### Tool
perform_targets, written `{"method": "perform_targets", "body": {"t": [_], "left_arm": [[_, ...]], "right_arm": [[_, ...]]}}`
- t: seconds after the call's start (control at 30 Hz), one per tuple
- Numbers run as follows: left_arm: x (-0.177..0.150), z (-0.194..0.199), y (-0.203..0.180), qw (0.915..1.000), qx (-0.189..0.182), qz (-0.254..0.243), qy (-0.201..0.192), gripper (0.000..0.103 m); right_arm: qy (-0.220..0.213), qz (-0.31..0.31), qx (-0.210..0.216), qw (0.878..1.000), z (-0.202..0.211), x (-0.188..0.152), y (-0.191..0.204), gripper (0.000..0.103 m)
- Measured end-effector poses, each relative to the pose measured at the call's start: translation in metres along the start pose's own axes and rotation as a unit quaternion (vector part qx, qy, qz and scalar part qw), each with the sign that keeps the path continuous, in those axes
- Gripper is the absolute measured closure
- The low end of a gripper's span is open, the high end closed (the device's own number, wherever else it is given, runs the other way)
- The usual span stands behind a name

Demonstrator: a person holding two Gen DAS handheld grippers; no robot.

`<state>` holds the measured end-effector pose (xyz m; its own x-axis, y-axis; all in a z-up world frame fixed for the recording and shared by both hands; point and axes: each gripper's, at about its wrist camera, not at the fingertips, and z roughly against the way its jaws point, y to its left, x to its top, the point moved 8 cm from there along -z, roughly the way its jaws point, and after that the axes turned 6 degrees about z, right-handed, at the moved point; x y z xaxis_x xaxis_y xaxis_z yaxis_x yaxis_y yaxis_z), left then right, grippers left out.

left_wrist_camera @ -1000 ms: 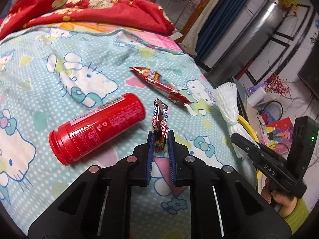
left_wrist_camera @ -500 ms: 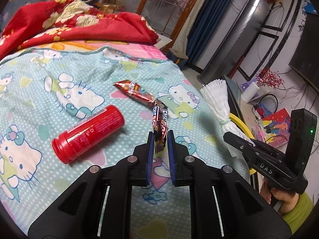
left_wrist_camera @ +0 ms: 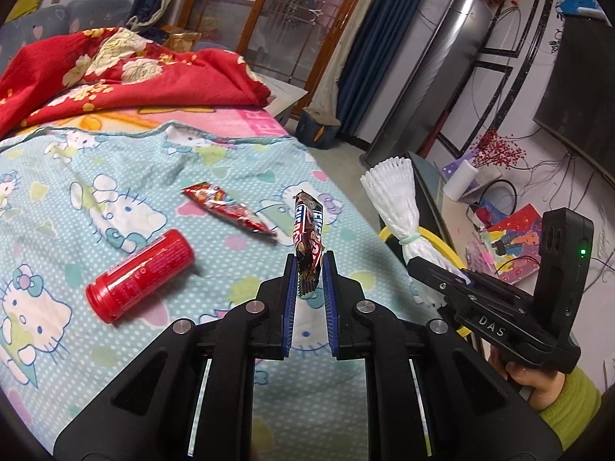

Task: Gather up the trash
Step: 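Lift both held items from the bed toward the yellow bin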

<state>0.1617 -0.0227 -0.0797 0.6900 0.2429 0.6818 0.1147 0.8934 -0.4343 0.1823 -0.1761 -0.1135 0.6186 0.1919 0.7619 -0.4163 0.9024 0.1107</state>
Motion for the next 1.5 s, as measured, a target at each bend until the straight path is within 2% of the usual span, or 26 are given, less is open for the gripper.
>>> {"method": "perform_targets", "body": {"t": [0.6,1.5], "left_arm": [[0.005,0.0,-0.043,0.9991,-0.021,-0.036,-0.008,0.094],[-0.008,-0.027,-0.106,0.9932,-0.049,-0.104,0.02,0.094]], "right_arm": [[-0.035,-0.019,-0.026,0.999,0.029,0.013,-0.032,0.08],[-0.06,-0.084,-0.074,0.992,0.06,0.003,-0.106,0.08]]}}
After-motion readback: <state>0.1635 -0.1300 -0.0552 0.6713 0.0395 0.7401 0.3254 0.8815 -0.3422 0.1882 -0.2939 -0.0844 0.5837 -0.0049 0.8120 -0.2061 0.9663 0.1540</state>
